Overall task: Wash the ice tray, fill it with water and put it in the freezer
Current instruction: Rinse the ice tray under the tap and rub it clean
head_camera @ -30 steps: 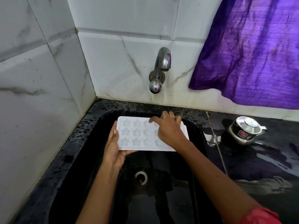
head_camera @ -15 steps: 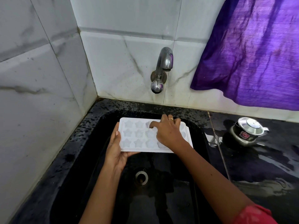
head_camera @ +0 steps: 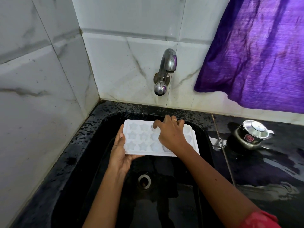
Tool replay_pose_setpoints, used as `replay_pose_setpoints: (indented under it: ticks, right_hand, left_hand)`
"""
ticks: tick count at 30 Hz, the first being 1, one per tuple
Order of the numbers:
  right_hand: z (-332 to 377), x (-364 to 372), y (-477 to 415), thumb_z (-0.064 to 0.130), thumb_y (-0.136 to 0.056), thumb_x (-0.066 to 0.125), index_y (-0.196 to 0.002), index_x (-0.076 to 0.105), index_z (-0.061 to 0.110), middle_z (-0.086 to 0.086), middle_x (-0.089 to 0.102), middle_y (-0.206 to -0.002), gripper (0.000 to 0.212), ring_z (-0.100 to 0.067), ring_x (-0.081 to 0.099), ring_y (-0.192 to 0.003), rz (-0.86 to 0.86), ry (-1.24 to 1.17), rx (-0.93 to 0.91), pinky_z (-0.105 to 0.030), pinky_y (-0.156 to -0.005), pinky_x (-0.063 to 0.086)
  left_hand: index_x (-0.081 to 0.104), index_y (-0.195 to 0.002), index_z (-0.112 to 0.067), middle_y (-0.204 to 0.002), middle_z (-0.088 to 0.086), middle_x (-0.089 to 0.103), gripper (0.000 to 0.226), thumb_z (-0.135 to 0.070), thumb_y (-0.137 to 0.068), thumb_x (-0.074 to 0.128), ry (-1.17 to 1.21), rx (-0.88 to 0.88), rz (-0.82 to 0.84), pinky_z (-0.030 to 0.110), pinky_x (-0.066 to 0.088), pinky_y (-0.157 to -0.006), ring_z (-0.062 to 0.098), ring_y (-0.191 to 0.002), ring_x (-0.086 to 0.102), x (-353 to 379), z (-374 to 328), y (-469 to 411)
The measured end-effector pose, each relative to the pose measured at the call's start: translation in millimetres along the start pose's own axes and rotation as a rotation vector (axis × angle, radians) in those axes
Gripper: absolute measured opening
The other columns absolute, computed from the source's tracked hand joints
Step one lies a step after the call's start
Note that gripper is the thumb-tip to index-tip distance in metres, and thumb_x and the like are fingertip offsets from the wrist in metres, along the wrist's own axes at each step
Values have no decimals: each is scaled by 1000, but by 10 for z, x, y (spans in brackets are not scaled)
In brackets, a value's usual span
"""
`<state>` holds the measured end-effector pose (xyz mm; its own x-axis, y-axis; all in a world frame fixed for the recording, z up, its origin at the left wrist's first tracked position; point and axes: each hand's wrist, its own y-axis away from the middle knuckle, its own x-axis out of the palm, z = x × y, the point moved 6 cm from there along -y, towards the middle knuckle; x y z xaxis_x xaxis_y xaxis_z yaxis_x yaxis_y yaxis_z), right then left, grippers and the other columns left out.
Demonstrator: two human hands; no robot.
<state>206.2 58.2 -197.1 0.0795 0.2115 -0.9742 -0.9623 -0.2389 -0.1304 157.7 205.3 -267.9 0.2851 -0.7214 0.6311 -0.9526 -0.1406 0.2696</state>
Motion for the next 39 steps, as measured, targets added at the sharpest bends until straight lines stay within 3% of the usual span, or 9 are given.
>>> replay_pose_setpoints:
  ticks: [5,10,16,25,31,35,39]
  right_hand:
    - [161,-75,-32,-4,-77,45,-121,53,32,-5,41,-108,57,-26,34,-109,-12,-42,-81,-34,-76,10]
    - [240,48,-50,-1,-82,43,-128,51,34,-8,40,-115,58,-28,33,-114,102,-36,-87,-39,-89,18]
    - [289,84,-71,-1,-85,40,-129,52,36,-8,40,-115,59,-28,33,-114,124,-37,-94,-39,-91,20]
    - [273,34,-77,5,-88,43,-119,57,34,-11,42,-120,45,-31,33,-117,66,56,-110,-44,-94,19]
    - [310,89,-69,3,-85,42,-128,51,33,-11,41,-121,53,-32,33,-118,88,57,-98,-44,-93,22]
    - [287,59,-75,3,-86,43,-119,58,34,-9,42,-118,48,-30,33,-117,109,26,-91,-43,-93,19]
    - [341,-70,-83,-4,-77,45,-115,56,26,-8,44,-113,50,-29,35,-114,2,-11,-99,-40,-87,17]
  left_hand:
    - [58,-117,-36,-106,-6,71,26,-33,-100,38,28,20,17,43,57,-56,19,-92,70,15,11,0]
    - [59,-113,-36,-103,-7,72,25,-31,-99,40,54,19,16,41,57,-55,18,-90,71,34,25,15]
    - [58,-114,-37,-101,-10,72,26,-30,-99,38,33,19,8,44,58,-58,17,-89,71,32,-1,26]
    - [53,-124,-34,-114,-4,65,29,-30,-100,37,17,3,-16,45,59,-60,19,-94,68,38,0,31]
    - [52,-126,-33,-115,-4,65,30,-28,-101,35,20,8,-30,43,59,-59,18,-94,67,53,-2,20]
    - [54,-125,-33,-114,-3,66,30,-29,-100,37,40,-1,-36,43,58,-58,18,-90,70,32,23,28]
    - [57,-118,-35,-108,-6,70,26,-30,-98,40,53,15,-16,41,57,-56,18,-90,70,25,41,20]
